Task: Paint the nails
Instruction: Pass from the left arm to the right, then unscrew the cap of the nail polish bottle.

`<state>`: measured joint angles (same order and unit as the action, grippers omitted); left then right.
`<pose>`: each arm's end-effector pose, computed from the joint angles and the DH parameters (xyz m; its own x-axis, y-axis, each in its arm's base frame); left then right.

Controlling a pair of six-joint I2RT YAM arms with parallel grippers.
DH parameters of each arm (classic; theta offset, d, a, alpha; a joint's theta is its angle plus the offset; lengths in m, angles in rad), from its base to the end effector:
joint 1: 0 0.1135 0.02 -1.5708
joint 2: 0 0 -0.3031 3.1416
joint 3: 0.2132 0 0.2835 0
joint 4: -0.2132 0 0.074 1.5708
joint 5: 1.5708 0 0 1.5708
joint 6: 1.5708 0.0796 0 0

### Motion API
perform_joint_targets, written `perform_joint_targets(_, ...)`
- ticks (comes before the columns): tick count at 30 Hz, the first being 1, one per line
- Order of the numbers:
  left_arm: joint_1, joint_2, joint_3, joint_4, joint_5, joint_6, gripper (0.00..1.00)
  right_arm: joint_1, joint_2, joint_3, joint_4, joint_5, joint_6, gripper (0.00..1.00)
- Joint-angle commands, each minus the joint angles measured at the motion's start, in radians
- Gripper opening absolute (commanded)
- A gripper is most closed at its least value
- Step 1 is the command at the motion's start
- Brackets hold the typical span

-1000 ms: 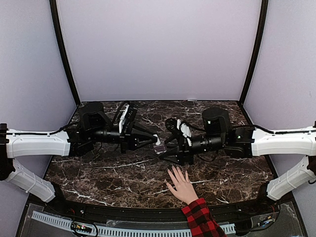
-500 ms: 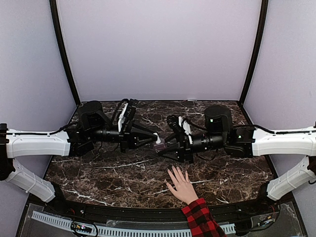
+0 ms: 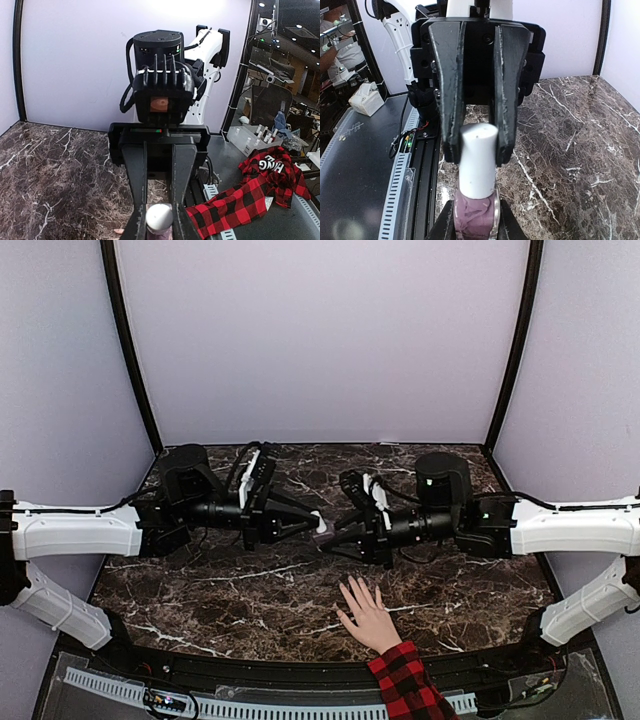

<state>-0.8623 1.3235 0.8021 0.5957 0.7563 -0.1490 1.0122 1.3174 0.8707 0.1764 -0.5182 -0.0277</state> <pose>0.1846 -0.2994 0.3312 -0.1003 -0.0489 -0.9938 0.9937 -0.0542 -0.0977 0.1562 0.3243 0.3031 -0.1141 -0.2279 -0.9670 -0.9932 0.0494 0.1055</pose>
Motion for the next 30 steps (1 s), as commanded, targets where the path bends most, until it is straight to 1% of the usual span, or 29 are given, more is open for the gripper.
perform_joint_targets(1, -0.004, -0.027, 0.056, -0.163, 0.047, 0.086, 0.27, -0.007, -0.009, 0.015, -0.018, -0.049, -0.038, 0.08)
perform_joint_targets(2, -0.004, -0.033, 0.073, -0.199, 0.045, 0.126, 0.30, -0.008, -0.009, 0.022, -0.040, -0.056, -0.049, 0.07)
perform_joint_targets(3, -0.003, -0.048, 0.079, -0.256, 0.044, 0.157, 0.37, -0.008, -0.007, 0.030, -0.064, -0.062, -0.061, 0.07)
perform_joint_targets(5, -0.003, -0.072, 0.089, -0.329, 0.031, 0.223, 0.45, -0.009, 0.000, 0.046, -0.115, -0.069, -0.087, 0.06)
perform_joint_targets(7, -0.003, -0.090, 0.103, -0.403, 0.013, 0.291, 0.50, -0.009, 0.006, 0.059, -0.164, -0.076, -0.108, 0.05)
perform_joint_targets(11, -0.004, -0.110, 0.130, -0.501, 0.011, 0.361, 0.53, -0.007, 0.016, 0.078, -0.230, -0.106, -0.130, 0.04)
perform_joint_targets(16, -0.006, -0.111, 0.120, -0.493, 0.077, 0.397, 0.53, -0.008, 0.021, 0.090, -0.241, -0.154, -0.131, 0.04)
perform_joint_targets(20, -0.009, -0.096, 0.108, -0.432, 0.117, 0.397, 0.47, -0.009, 0.037, 0.108, -0.236, -0.198, -0.125, 0.03)
perform_joint_targets(24, -0.023, -0.075, 0.092, -0.363, 0.158, 0.396, 0.44, -0.006, 0.058, 0.123, -0.233, -0.241, -0.120, 0.03)
perform_joint_targets(30, -0.046, -0.047, 0.109, -0.373, 0.165, 0.435, 0.38, -0.006, 0.072, 0.144, -0.244, -0.273, -0.124, 0.02)
